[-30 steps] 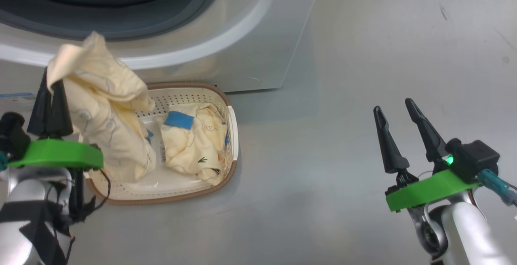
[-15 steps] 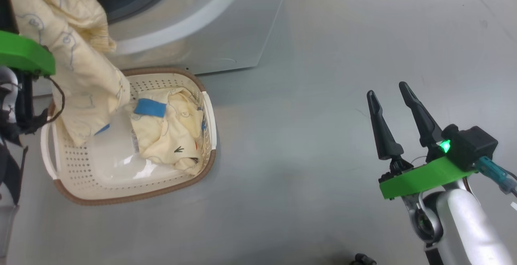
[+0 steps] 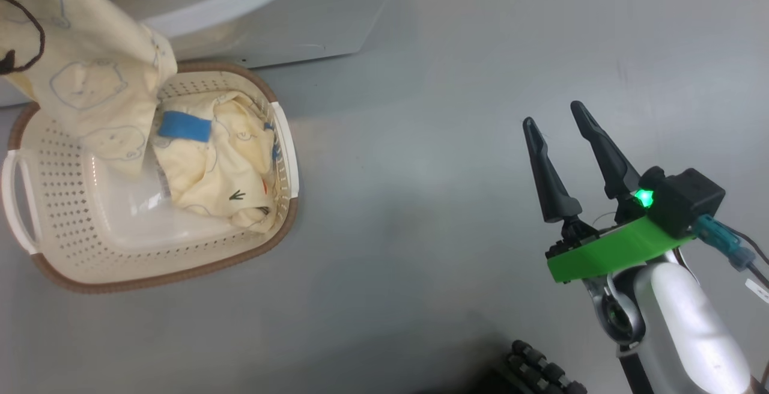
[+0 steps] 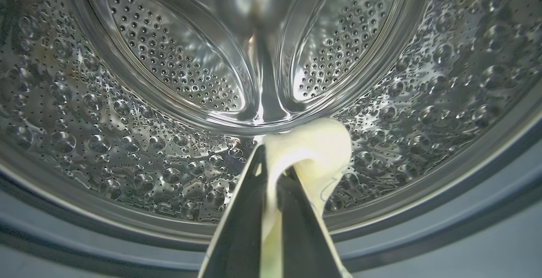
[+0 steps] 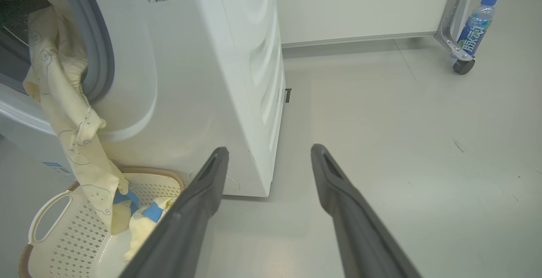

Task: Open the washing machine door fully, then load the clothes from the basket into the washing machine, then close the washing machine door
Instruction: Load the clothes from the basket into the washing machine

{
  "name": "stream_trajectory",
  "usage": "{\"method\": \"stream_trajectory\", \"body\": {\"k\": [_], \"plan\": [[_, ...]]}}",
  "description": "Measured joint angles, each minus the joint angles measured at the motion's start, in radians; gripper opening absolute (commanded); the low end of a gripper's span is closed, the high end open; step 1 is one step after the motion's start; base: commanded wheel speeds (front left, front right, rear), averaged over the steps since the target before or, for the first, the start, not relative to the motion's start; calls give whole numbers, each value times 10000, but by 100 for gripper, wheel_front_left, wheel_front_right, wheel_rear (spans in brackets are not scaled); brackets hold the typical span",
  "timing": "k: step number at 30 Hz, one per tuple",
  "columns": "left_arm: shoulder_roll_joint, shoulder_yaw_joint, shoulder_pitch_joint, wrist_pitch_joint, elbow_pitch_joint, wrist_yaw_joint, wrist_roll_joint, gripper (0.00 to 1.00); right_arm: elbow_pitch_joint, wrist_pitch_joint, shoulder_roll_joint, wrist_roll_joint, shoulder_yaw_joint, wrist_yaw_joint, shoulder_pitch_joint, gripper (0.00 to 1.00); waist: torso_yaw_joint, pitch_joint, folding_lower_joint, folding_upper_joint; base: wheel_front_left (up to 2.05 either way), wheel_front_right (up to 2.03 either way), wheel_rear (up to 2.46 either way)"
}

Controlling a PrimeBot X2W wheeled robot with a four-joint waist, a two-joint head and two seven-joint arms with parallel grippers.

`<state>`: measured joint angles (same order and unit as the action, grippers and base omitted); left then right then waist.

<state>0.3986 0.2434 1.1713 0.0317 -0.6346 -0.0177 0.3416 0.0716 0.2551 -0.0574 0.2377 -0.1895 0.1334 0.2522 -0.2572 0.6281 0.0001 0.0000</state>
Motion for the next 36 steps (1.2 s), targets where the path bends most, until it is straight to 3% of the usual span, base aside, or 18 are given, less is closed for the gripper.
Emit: {"method": "stream_trajectory", "body": {"k": [15,23,33,34,35,36], "plan": [[-242,263,2238,-715,-1818,56,-380,0,-13,0,71,280,-431,0,226,100,-313,1375,-1,0,0,0,0],[-138,765,3395,-2560,-1910,105,-1168,0,-33,0,75,441,-658,0,229,100,-383,1792,0,0,0,0,0],[27,729,3799,-2869,-1866,174,-1490,0,-42,0,82,545,-777,0,445,100,-509,1930,-1,0,0,0,0],[8,658,3790,-2869,-2027,174,-1390,14,-40,0,82,545,-784,0,454,100,-502,1905,-2,1,0,0,0],[10,587,3797,-2871,-2105,176,-1302,46,-35,0,82,548,-786,0,453,100,-503,1898,-2,0,0,0,0],[10,587,3797,-2871,-2105,176,-1302,100,-35,0,82,548,-786,0,453,100,-503,1898,-2,0,0,0,0]]}}
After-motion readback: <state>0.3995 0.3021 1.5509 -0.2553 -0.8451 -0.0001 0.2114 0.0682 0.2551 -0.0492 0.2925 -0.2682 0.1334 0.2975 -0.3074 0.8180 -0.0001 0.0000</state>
